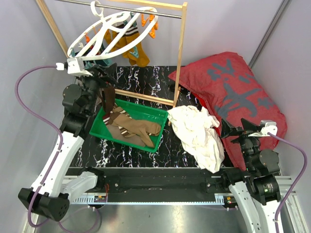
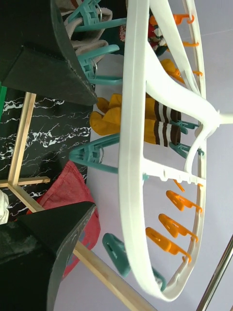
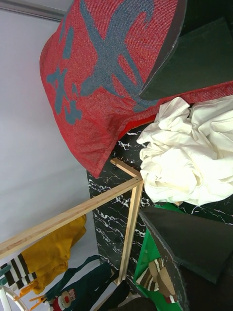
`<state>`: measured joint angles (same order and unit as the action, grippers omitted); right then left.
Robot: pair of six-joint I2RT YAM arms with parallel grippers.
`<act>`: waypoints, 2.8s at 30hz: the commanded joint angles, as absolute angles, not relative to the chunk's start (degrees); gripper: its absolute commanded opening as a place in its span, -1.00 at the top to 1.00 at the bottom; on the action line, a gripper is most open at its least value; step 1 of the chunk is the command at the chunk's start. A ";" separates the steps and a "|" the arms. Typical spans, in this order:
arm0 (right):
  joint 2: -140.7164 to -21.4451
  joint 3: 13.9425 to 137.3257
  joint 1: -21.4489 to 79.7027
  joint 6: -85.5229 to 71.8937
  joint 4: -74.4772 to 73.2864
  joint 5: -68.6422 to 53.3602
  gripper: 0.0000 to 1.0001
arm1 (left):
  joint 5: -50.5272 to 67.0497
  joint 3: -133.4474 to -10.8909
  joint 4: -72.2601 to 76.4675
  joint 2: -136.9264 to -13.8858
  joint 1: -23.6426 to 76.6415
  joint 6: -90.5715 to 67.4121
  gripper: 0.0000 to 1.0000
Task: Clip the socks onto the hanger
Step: Open the clamp at the hanger, then move the bin to the center of the board.
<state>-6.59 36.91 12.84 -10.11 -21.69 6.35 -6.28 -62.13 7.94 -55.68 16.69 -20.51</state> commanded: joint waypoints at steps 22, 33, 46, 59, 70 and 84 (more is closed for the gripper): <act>-6.15 36.47 13.98 -8.70 -19.07 5.27 -1.00 | 6.24 -65.83 17.05 -58.98 9.23 -29.00 -0.19; -11.33 37.97 13.97 -9.40 -20.21 0.36 -0.99 | 5.71 -66.00 16.35 -58.45 9.23 -28.56 0.12; -30.13 45.53 13.89 -24.42 -24.96 -17.74 -0.99 | 3.34 -66.98 10.02 -58.53 9.23 -23.03 1.00; -36.91 32.18 13.89 -36.39 -6.86 -30.06 -1.00 | 0.26 -62.84 8.97 -56.16 10.02 -19.43 1.00; -40.33 44.71 14.06 -32.97 -9.13 -27.52 -1.00 | -2.64 -61.88 8.44 -53.53 11.42 -16.79 1.00; -61.05 69.95 13.97 -26.46 -23.80 -23.90 -1.00 | -4.83 -59.33 11.25 -50.63 11.95 -16.26 1.00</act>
<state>-54.72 63.48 13.63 -30.55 -17.34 -23.51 -3.51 -59.96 9.82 -52.05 11.53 -17.61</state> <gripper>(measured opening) 0.994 0.126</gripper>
